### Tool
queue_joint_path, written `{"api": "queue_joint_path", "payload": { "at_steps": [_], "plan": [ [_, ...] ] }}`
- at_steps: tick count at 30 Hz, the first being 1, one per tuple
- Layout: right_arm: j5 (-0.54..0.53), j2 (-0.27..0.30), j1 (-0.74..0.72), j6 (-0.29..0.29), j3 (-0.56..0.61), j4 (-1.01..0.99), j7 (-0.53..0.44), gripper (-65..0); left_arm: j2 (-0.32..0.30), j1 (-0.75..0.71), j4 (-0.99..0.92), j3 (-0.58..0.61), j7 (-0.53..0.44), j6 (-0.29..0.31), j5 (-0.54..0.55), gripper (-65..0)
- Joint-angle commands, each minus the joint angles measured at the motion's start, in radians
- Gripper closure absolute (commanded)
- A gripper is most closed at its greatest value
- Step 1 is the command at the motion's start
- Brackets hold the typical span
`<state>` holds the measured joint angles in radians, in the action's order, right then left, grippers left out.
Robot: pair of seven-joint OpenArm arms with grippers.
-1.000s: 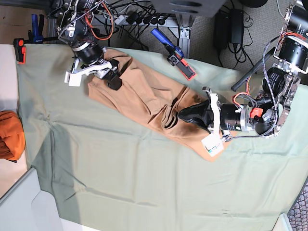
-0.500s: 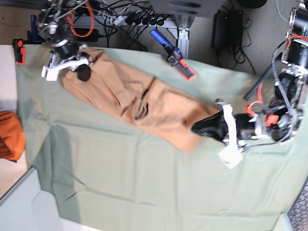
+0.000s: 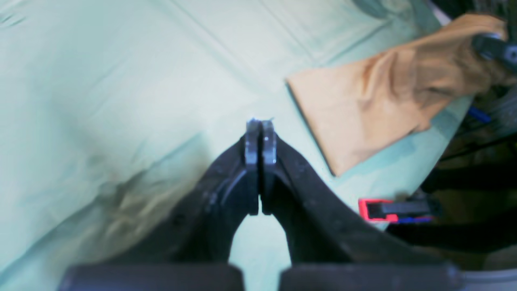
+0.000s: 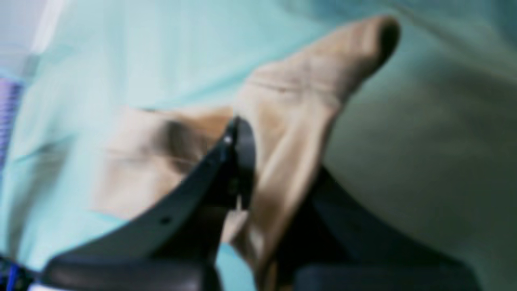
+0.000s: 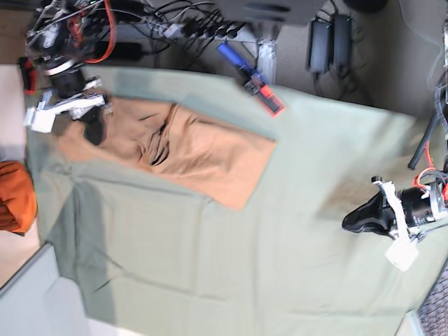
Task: Fold the T-shirt properly
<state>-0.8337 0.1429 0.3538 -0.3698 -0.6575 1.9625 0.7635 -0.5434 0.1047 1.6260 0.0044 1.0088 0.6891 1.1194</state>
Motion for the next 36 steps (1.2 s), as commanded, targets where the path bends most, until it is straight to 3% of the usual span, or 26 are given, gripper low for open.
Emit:
{"api": "queue_joint_path", "payload": {
  "at_steps": [1,9,13,22,27,28,30,32,36],
  "plan": [
    [-0.016,-0.013,-0.002,-0.064,0.023,0.047,-0.025,0.0,-0.017,0.012,0.018,-0.006,-0.016,0.009,0.021,0.0],
    [0.156,-0.178,-0.048,-0.064,0.303,0.110,-0.105,0.0,-0.023,-0.033,0.018,-0.006,-0.016,0.009,0.021,0.0],
    [0.272,-0.230,-0.082,-0.064,0.400,0.108,-0.143,0.0,-0.023,-0.042,0.018,-0.006,-0.016,0.009,0.021,0.0],
    [0.409,-0.263,-0.129,-0.064,0.557,-0.028,-0.225,0.0,-0.023,-0.042,0.018,-0.006,-0.015,0.009,0.022,0.0],
    [0.411,-0.262,-0.175,-0.064,0.600,-0.149,-0.241,0.0,-0.023,-0.042,0.018,-0.007,-0.016,0.009,0.022,0.0],
    [0.410,-0.262,-0.183,-0.064,0.611,-0.163,-0.241,-4.0,-0.023,-0.042,0.018,-0.006,-0.016,0.009,0.022,0.0],
    [0.408,-0.262,-0.196,-0.064,0.639,-0.179,-0.241,-20.7,-0.023,-0.042,0.018,-0.006,-0.016,0.009,0.022,0.0],
    [0.409,-0.262,-0.198,-0.065,0.674,-0.181,-0.241,-31.2,-0.023,-0.042,0.018,-0.006,-0.016,0.009,0.022,0.0],
    [0.432,-0.262,-0.198,-0.064,0.742,-0.180,-0.246,-33.5,-0.023,-0.042,0.018,-0.006,-0.015,0.009,0.022,0.0]
  ]
}}
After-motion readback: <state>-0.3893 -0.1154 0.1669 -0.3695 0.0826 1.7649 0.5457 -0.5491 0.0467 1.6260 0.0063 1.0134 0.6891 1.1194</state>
